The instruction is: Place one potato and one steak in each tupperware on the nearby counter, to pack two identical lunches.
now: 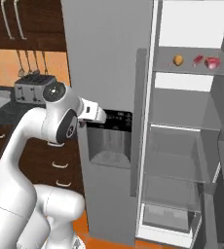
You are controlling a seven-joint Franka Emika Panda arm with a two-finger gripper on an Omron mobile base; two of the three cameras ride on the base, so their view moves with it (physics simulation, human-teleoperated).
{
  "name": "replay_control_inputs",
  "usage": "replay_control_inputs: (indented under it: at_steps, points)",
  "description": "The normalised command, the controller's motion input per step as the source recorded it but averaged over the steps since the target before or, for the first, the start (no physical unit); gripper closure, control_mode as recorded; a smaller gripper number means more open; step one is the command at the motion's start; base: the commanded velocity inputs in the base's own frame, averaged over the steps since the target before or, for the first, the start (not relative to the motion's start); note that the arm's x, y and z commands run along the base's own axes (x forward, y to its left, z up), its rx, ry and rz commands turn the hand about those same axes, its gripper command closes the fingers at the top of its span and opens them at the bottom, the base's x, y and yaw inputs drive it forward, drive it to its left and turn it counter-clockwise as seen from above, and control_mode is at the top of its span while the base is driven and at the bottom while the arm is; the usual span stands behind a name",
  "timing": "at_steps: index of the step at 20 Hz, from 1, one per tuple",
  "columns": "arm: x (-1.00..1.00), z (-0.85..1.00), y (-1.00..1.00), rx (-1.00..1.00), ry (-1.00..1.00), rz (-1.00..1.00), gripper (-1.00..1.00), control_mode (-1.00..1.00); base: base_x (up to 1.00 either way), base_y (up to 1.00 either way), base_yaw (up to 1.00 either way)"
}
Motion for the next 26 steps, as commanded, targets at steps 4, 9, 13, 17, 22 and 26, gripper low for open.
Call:
replay_control_inputs:
  at_steps: [4,9,13,17,22,26]
  points:
    - [0.0,0.0,0.0,0.0,0.0,0.0,1.0,1.0,0.07,1.0,0.0]
    - [0.0,0.0,0.0,0.0,0.0,0.0,1.0,1.0,-0.38,1.0,0.0]
    - [0.0,0.0,0.0,0.0,0.0,0.0,1.0,1.0,-0.11,1.0,0.0]
    - [0.0,0.0,0.0,0.0,0.0,0.0,1.0,1.0,0.16,1.0,0.0]
    - [0.0,0.0,0.0,0.0,0.0,0.0,1.0,1.0,0.41,1.0,0.0]
    - [0.0,0.0,0.0,0.0,0.0,0.0,1.0,1.0,0.85,1.0,-0.03]
